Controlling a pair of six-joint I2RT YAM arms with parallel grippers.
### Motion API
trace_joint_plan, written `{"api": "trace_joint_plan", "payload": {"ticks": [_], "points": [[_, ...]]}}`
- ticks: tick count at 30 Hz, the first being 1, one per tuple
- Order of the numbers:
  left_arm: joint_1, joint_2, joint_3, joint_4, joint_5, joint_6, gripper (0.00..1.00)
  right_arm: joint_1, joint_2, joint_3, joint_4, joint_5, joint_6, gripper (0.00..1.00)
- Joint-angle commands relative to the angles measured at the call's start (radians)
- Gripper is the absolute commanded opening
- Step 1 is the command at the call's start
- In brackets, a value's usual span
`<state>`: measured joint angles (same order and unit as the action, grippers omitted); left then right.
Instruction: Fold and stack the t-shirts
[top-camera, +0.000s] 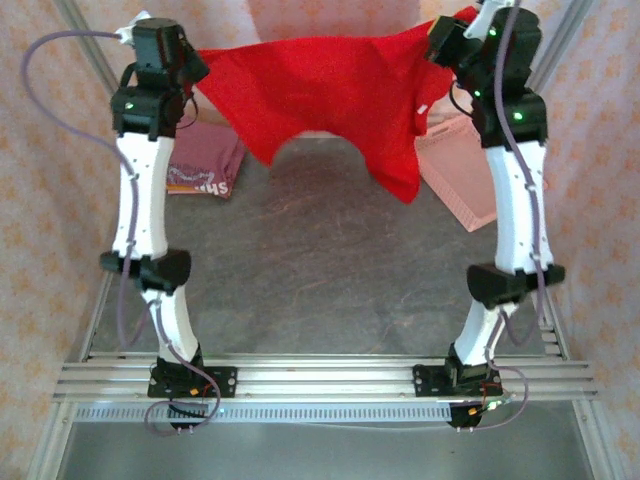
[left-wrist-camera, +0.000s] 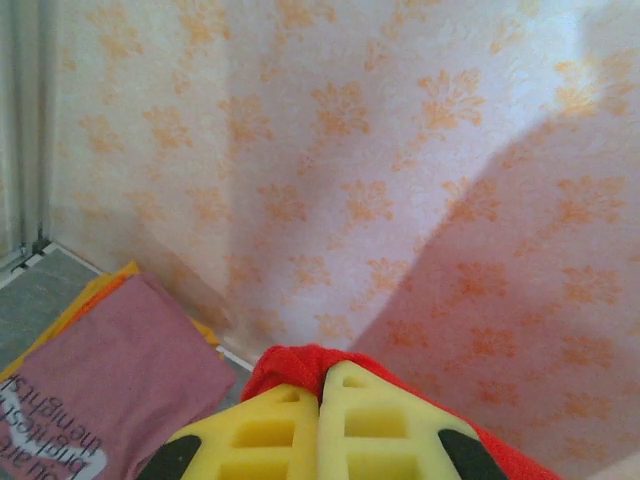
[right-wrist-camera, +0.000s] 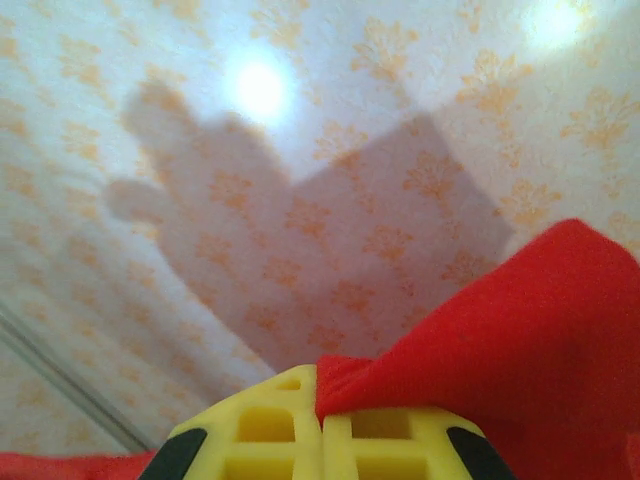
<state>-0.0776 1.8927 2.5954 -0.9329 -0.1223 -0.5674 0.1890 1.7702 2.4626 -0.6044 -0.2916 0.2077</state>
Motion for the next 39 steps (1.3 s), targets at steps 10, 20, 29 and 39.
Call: {"api": "trace_joint_plan", "payload": {"ticks": [10,20,29,39], "points": [[-0.014,-0.743,-1.201,0.206,-0.069,-0.101,0.0,0.0,-0.722,-1.195,0.285,-0.162,0.097,0.0],[-0.014,-0.825,-1.756,0.219,-0.071,-0.236,0.0,0.073,-0.857,-1.886,0.391,-0.302,0.329,0.0],[-0.014,-0.714,-1.929,0.287,-0.058,-0.339,0.0,0.085,-0.763,-1.985,0.347,-0.26,0.306,0.0],[-0.014,-0.844,-1.983,0.209,-0.149,-0.398,0.4,0.084,-0.905,-1.987,0.224,-0.247,0.319,0.51]]}}
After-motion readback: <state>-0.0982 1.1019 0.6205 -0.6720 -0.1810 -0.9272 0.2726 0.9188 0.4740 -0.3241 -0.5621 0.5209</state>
